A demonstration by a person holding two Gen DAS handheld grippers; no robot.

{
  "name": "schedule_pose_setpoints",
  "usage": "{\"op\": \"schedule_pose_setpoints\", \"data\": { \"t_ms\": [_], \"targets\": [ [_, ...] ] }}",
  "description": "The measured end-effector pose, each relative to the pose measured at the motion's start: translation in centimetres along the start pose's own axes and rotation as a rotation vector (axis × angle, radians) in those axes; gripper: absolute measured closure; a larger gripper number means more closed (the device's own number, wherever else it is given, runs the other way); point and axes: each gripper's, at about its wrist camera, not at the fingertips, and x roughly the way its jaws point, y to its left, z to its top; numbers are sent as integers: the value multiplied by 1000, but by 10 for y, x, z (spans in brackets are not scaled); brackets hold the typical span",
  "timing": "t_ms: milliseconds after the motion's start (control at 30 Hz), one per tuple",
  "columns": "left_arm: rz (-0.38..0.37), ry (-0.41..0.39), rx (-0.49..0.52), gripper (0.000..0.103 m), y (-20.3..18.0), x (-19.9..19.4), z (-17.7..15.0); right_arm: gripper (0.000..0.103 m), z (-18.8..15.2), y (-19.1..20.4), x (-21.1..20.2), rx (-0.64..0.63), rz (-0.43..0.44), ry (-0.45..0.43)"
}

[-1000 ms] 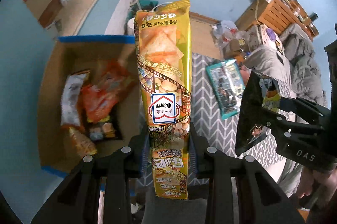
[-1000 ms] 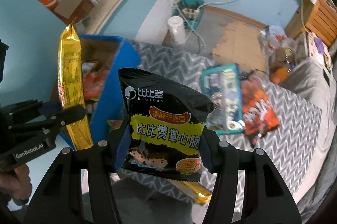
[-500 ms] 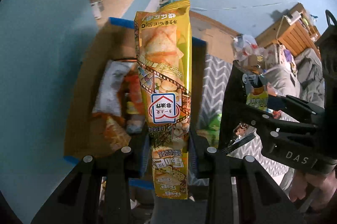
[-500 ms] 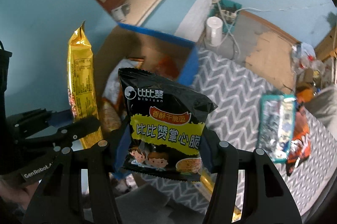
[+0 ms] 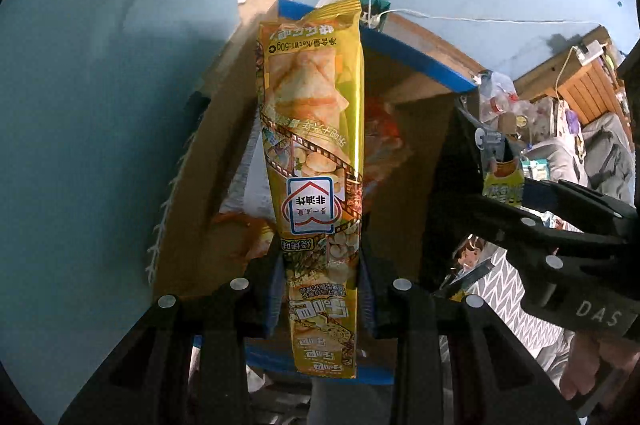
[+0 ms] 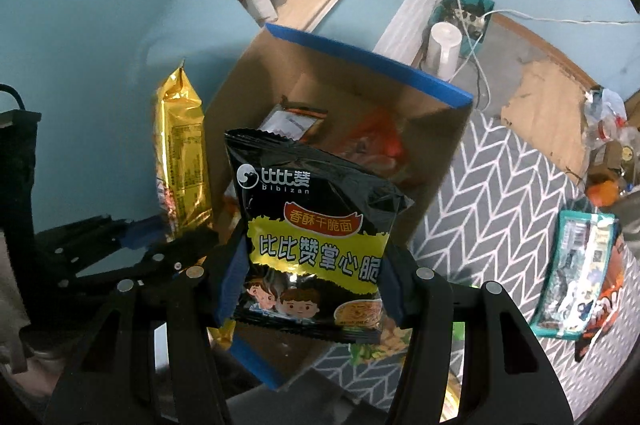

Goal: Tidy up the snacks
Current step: 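Lift both held bags and carry them over the cardboard box, then open both tools to drop the yellow and black bags into the box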

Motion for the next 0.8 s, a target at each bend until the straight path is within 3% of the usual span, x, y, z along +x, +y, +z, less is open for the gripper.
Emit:
{"op": "schedule_pose_setpoints", "data": {
  "t_ms": [267,333,467,800],
  "targets": [
    [-6,28,-15,69,8,13,5,45,7,4,19,-3,-9,30],
    [0,21,-20,65,9,12,7,44,8,2,20,8,-1,33],
    [10,11,-17,51,11,8,7,33,9,-3,16,27,-1,22],
    [11,-7,0,39,2,-5,6,32,7,-19,-7,47,-29,-5]
  ]
}}
